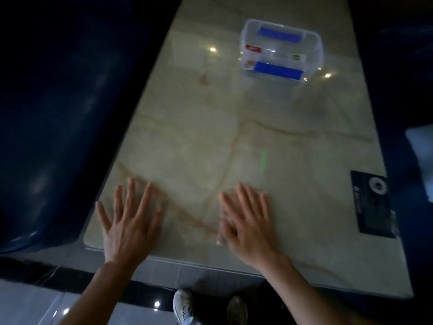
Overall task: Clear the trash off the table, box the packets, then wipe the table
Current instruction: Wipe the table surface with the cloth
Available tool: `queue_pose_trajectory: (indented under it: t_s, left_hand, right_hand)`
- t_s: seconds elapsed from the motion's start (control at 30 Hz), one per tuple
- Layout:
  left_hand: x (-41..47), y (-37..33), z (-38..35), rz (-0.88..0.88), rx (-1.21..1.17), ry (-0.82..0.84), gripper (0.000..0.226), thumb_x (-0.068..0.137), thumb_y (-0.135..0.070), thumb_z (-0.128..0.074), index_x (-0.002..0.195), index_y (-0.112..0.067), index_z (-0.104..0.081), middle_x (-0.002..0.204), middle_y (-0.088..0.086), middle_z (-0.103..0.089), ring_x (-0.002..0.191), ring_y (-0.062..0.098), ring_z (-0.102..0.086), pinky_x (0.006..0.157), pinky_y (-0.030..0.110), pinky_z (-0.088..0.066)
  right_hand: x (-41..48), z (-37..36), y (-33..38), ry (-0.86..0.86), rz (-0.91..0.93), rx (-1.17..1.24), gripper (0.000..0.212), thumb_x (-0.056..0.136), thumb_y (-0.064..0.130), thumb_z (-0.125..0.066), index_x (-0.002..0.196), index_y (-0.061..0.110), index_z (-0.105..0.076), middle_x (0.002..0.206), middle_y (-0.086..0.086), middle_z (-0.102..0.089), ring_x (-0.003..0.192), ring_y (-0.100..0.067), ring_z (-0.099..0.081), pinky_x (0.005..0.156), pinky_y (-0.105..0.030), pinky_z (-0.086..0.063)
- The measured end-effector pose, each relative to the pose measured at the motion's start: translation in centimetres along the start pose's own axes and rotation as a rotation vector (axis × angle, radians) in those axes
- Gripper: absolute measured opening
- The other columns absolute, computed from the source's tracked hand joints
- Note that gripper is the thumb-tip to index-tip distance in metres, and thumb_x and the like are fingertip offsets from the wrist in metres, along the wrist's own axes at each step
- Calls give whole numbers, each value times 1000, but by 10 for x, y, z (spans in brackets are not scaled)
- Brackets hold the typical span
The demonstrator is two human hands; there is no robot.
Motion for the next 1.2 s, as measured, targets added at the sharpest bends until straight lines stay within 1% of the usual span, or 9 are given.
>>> queue_pose_trajectory:
  t_s: [0.1, 0.2, 0.3, 0.37, 0.57, 0.73, 0.87, 1.03, 1.2]
  left_hand:
    - [6, -45, -3, -149, -3, 38, 69, 91, -68, -8, 152, -42, 8, 162, -3, 20, 150, 23, 17, 119, 60, 4]
    - [10, -105, -15, -257, -7, 69, 69, 89, -70, -7, 152, -43, 7, 163, -2, 16, 150, 25, 13, 119, 60, 2]
    - [15, -156, -27, -329, 6, 88, 69, 89, -70, -13, 152, -45, 2, 164, -2, 8, 151, 27, 7, 118, 63, -2]
    - [26, -187, -34, -381, 36, 93, 69, 89, -70, -16, 152, -45, -1, 165, 0, 4, 151, 28, 4, 116, 66, -5]
    - [84, -264, -46, -381, 67, 66, 69, 85, -76, -8, 149, -52, 6, 163, -2, 14, 149, 29, 16, 115, 66, 4]
    - [96, -273, -53, -358, 85, 15, 65, 88, -74, -12, 146, -55, 12, 163, -3, 13, 150, 30, 14, 116, 65, 1]
    - [94, -273, -53, -363, 92, -5, 66, 89, -73, -16, 147, -54, 10, 164, -4, 13, 150, 29, 11, 117, 64, -2]
    - [95, -274, -52, -366, 122, 5, 66, 90, -71, -17, 151, -49, -3, 165, -1, -1, 151, 30, -2, 115, 66, -11]
    - [95, -274, -52, -369, 121, -7, 66, 90, -71, -17, 150, -50, -1, 165, -2, 1, 151, 29, 0, 116, 65, -9]
  right_hand:
    - [-25, 4, -34, 77, 130, -2, 66, 93, 53, -46, 155, 35, -29, 166, -14, -17, 154, -29, -13, 121, -58, -15]
    - [-47, 16, -99, 50, -47, -12, 64, 95, 54, -41, 155, 36, -29, 165, -13, -20, 153, -30, -18, 121, -55, -16]
    - [-65, 32, -184, 66, -328, -109, 63, 99, 59, -12, 158, 36, -12, 167, -12, -13, 154, -29, -14, 122, -53, -15]
    - [-61, 39, -223, 97, -398, -142, 65, 98, 61, -3, 158, 36, -8, 168, -12, -10, 155, -28, -9, 122, -54, -14]
    - [34, 49, -275, 20, -451, -68, 64, 96, 61, -12, 157, 42, -6, 168, -8, -7, 155, -26, -7, 123, -54, -5]
    - [111, 52, -308, -65, -407, -23, 67, 92, 62, -16, 155, 42, -16, 167, -11, -15, 154, -30, -13, 122, -56, -6]
    - [146, 56, -322, -29, -397, -13, 64, 94, 62, -18, 155, 44, -7, 168, -9, -7, 155, -27, -6, 123, -55, -1]
    - [158, 57, -327, -21, -336, -35, 64, 95, 61, -18, 155, 42, -8, 168, -10, -8, 155, -27, -7, 123, -56, -1]
    - [151, 56, -319, -48, -383, -81, 64, 96, 58, -18, 157, 39, -16, 165, -17, -17, 153, -35, -15, 123, -56, -2]
Point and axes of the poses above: each hand's wrist, its own x-axis towards the middle knuckle, its own z-axis out of the back of the hand, y = z × x, the point moved 3 cm from there along x, towards the middle knuckle
